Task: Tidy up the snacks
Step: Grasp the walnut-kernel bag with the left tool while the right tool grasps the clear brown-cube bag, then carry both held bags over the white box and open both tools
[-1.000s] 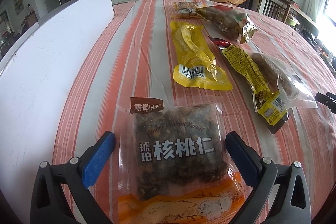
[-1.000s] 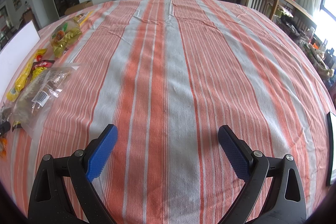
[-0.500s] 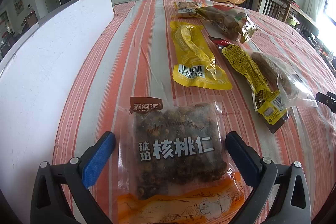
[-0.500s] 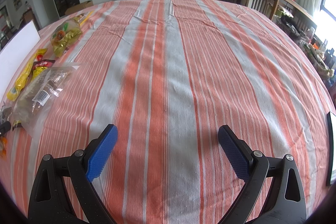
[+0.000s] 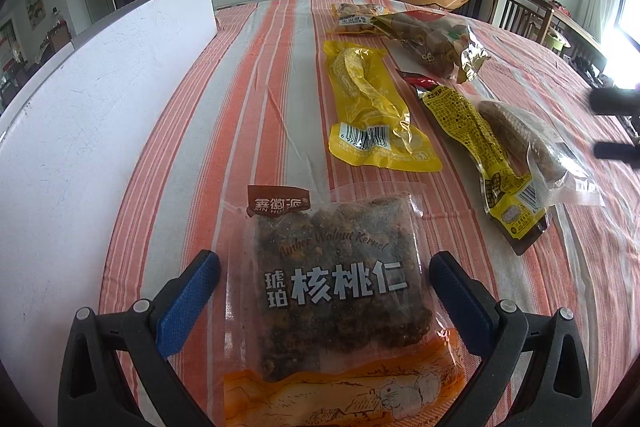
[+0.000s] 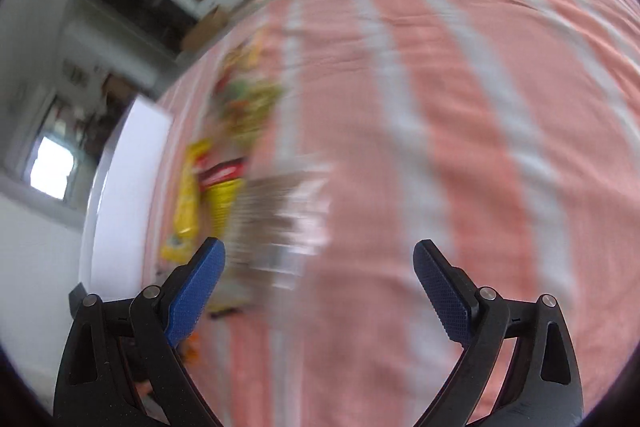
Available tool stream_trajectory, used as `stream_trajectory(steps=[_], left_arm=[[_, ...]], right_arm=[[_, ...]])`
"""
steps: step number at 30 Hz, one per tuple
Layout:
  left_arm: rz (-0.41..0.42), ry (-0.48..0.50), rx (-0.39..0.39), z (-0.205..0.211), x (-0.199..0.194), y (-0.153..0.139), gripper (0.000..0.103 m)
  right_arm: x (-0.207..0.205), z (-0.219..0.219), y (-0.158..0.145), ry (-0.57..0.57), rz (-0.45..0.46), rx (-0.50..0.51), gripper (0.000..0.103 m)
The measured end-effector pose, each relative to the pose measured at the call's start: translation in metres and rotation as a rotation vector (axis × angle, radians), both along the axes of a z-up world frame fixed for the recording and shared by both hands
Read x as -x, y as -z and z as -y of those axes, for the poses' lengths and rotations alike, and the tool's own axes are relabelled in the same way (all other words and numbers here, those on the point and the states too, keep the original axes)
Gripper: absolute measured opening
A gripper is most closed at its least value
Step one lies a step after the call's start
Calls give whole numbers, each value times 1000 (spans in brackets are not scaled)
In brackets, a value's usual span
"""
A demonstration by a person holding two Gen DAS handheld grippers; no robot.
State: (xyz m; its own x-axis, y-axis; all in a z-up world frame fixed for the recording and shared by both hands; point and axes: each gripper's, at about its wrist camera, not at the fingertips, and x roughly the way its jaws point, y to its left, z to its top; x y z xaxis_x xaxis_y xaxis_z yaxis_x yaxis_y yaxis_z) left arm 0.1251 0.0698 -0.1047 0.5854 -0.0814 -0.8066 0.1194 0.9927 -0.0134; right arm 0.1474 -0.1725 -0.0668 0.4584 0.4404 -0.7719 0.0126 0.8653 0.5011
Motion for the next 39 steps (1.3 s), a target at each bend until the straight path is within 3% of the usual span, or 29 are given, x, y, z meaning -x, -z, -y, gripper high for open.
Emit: stream_trajectory(steps=[3,6,8,10,11,17,20,21,23,27,32,35,39], left_arm=[[0,0,0,0,0,0,103],[0,5,3,-1,0,0,103],[-1,16,8,-2,0,0,103],[-5,43,8,-3,0,0,103],[-12,66,-1,-4,1,0,103],[-46,66,-16,-6,8,-1,101],[-40,87,-27,1,14,-10,71],[-41,98,-59,5,17,-11,70],[-27,104,-25,1,22,-13,66],[-23,59,254,-31,26,-30,65],[76,17,441,-64,37,-80,65],[158,-56,447,-106,48,-118,65],[212,-239,314,-187,58,-147,66]], right_arm=[[-28,-67,7,-125,-54,192,97],[-46,-101,31,-172,-86,383,96],[-42,-95,31,-143,-31,367,93],[-34,-82,30,-132,-12,346,67],[-30,-76,29,-136,-11,358,63],[-1,-40,32,-181,-29,364,61],[7,-35,29,-178,-29,355,60],[9,-33,28,-166,-30,330,60],[17,-24,23,-132,-27,210,60],[34,-10,6,-90,-13,-10,60],[40,-24,-23,-108,16,-163,60],[31,-63,-51,-171,48,-230,60],[15,-157,-98,-338,105,-295,60]])
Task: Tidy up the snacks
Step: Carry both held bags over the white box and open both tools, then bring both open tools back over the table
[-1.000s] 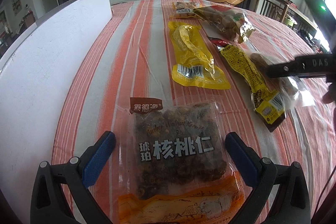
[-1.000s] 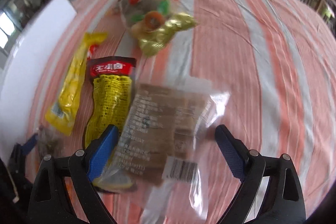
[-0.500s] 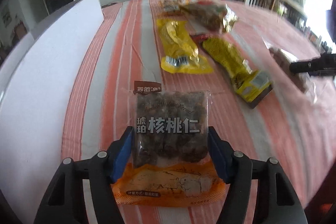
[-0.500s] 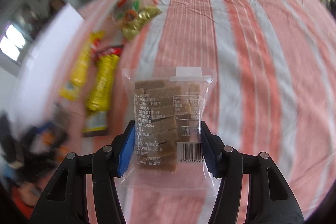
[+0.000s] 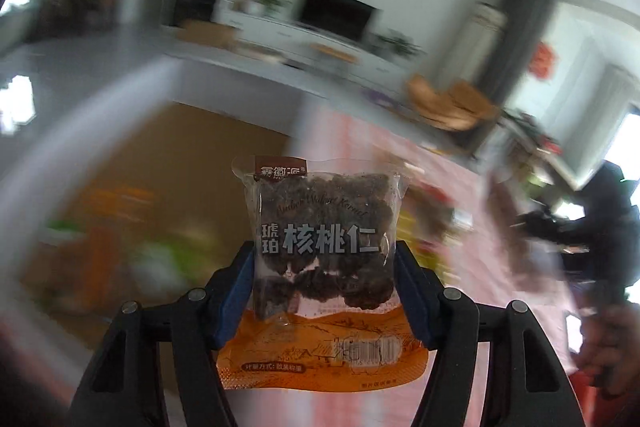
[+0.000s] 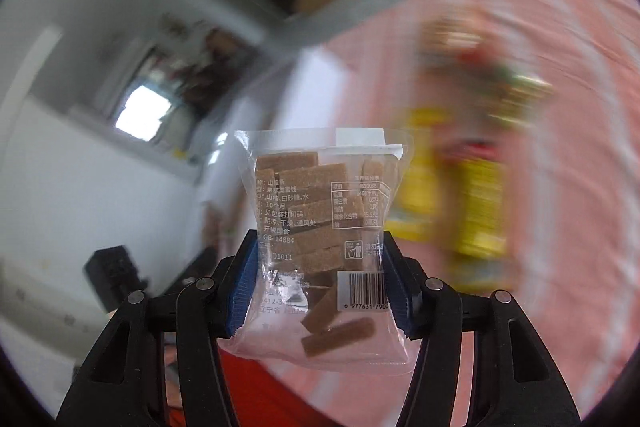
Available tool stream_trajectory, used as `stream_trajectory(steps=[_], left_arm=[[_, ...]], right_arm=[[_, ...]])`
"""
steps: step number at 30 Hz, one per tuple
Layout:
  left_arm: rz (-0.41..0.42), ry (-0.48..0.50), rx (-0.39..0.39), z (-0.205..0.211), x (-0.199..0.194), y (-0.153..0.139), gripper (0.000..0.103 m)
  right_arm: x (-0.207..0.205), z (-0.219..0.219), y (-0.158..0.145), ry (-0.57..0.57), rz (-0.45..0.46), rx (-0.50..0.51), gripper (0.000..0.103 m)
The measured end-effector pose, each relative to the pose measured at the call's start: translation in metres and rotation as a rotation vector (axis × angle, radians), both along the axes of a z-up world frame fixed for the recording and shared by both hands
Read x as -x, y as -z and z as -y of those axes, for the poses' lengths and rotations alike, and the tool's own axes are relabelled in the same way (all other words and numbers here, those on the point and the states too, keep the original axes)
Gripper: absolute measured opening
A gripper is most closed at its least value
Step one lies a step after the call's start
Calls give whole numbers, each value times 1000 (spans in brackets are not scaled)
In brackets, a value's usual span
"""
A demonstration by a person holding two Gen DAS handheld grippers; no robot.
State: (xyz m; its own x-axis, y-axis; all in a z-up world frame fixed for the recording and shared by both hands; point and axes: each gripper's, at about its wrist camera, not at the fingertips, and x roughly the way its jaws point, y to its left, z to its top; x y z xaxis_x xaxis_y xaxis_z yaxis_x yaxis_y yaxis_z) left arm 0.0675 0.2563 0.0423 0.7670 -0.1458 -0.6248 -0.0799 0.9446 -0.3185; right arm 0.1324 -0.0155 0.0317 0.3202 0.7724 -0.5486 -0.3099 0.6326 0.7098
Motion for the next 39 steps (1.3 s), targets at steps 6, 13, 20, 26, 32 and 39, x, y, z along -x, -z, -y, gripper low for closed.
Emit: stream_trajectory(steps=[6,13,20,26,32,39], left_arm=[[-178,-243,-170,-94,-1,19,85],[-156,-294,-149,-89,35,33,86],[-47,66,-83,40,39,18,101],[-116,289,-161,160,0,60,103],[-220,264,-326,203,-54,126,103],[-219,195,-322,191,-77,148,103]], right_arm=[[-5,-172,-45,-248,98,1,72],[12,-179,-25,-259,189,114,82],[7,25,71,122,252,562,82],[20,178,119,395,160,751,82],[39,221,133,450,177,771,86],[40,215,136,468,171,771,91]])
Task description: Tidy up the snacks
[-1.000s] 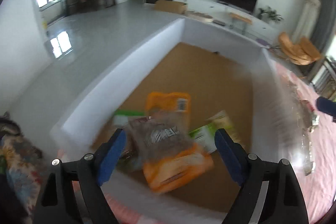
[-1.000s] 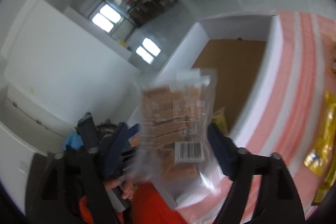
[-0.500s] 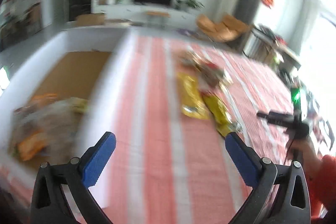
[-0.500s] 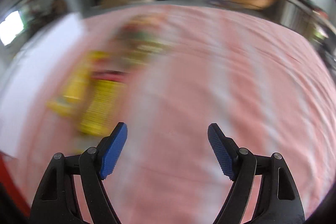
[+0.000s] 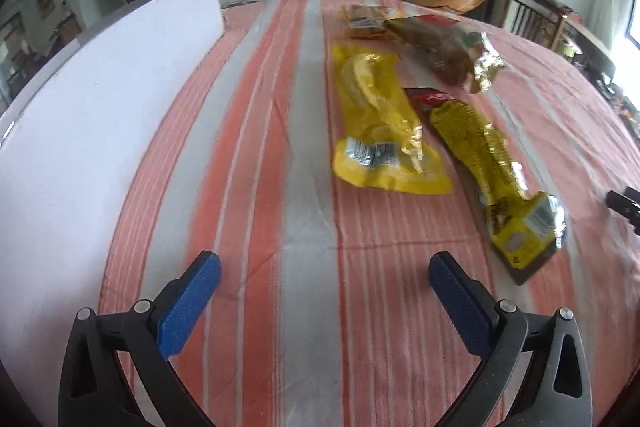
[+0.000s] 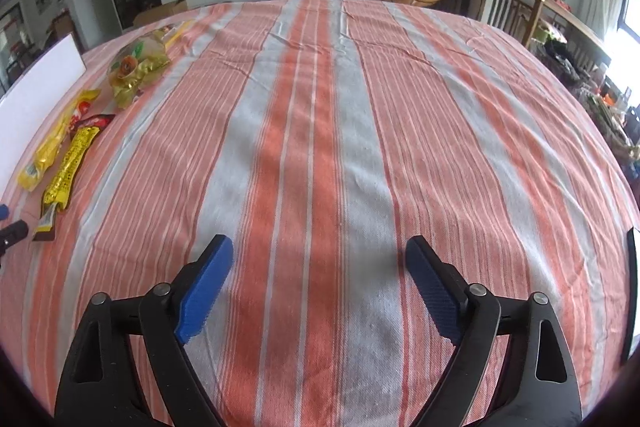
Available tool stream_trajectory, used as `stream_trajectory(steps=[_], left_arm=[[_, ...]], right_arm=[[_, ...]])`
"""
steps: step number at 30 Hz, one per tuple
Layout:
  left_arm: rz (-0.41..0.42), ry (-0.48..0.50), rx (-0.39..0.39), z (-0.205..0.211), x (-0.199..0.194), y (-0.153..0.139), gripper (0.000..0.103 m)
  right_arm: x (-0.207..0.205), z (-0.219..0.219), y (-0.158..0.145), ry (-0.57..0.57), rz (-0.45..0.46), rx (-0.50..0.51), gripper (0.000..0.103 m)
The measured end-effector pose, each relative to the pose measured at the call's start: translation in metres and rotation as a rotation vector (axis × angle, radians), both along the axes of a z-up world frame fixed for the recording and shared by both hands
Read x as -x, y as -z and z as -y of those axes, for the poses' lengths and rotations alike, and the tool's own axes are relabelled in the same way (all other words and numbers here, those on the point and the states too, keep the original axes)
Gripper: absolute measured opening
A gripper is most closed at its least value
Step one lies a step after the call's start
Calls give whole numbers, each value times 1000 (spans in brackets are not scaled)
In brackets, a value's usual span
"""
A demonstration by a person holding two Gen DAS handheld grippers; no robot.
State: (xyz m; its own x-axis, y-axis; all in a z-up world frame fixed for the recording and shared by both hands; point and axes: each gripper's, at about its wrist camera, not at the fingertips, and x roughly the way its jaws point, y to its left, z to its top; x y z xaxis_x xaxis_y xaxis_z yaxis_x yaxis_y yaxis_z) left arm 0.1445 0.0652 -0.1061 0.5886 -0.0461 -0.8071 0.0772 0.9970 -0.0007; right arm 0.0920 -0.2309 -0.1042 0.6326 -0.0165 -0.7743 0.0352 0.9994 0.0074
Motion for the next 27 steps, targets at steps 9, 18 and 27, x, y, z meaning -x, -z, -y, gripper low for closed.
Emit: stream_trajectory(steps=[9,18,27], left_arm=[[2,-1,6,-1,1,2,103],[2,0,6,-1,1,2,103],[2,0,6,-1,1,2,103]], right_arm=[[1,-1,4,-3,-4,-2,93],[2,-1,4,-3,-4,-2,93],[3,0,3,-3,-5,-2,93]])
